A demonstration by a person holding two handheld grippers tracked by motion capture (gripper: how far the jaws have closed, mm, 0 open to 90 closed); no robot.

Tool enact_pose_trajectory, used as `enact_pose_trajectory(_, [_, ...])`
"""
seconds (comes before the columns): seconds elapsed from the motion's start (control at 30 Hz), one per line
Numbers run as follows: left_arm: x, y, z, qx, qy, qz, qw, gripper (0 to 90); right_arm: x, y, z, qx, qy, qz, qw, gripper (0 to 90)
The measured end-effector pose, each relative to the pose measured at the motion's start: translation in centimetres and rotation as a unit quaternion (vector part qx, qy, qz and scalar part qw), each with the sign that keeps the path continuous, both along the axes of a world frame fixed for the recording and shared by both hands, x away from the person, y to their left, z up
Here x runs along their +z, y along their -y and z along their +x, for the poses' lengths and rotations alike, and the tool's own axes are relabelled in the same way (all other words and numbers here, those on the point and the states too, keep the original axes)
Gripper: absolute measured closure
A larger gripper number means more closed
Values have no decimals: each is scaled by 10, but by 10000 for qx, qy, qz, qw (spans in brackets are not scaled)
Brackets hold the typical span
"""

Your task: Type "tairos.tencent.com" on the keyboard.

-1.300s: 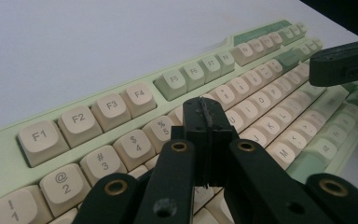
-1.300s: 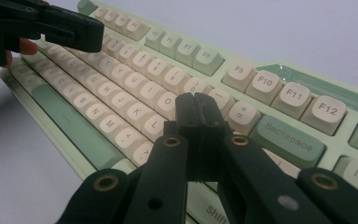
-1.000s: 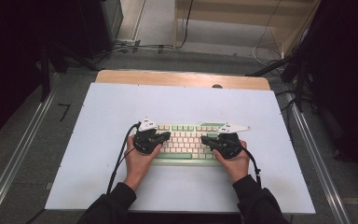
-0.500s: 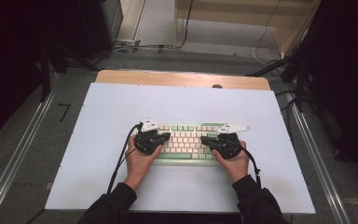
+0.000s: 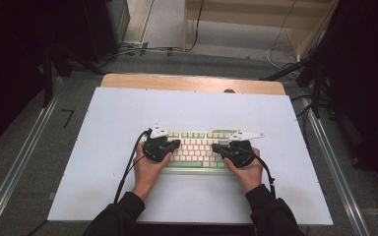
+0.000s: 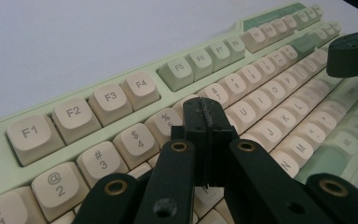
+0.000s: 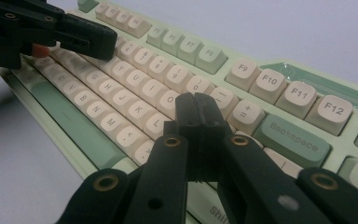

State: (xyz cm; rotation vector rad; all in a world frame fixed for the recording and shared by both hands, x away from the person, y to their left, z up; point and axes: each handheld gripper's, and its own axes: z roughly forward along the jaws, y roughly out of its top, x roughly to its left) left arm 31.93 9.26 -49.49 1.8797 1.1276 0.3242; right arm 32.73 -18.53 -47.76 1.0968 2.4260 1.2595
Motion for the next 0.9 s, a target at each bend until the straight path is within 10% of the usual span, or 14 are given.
enact_pose_trajectory(0.9, [19,-38,-25,36,204,-74,9998,900,0,-4,0,49,28,45,10000,884])
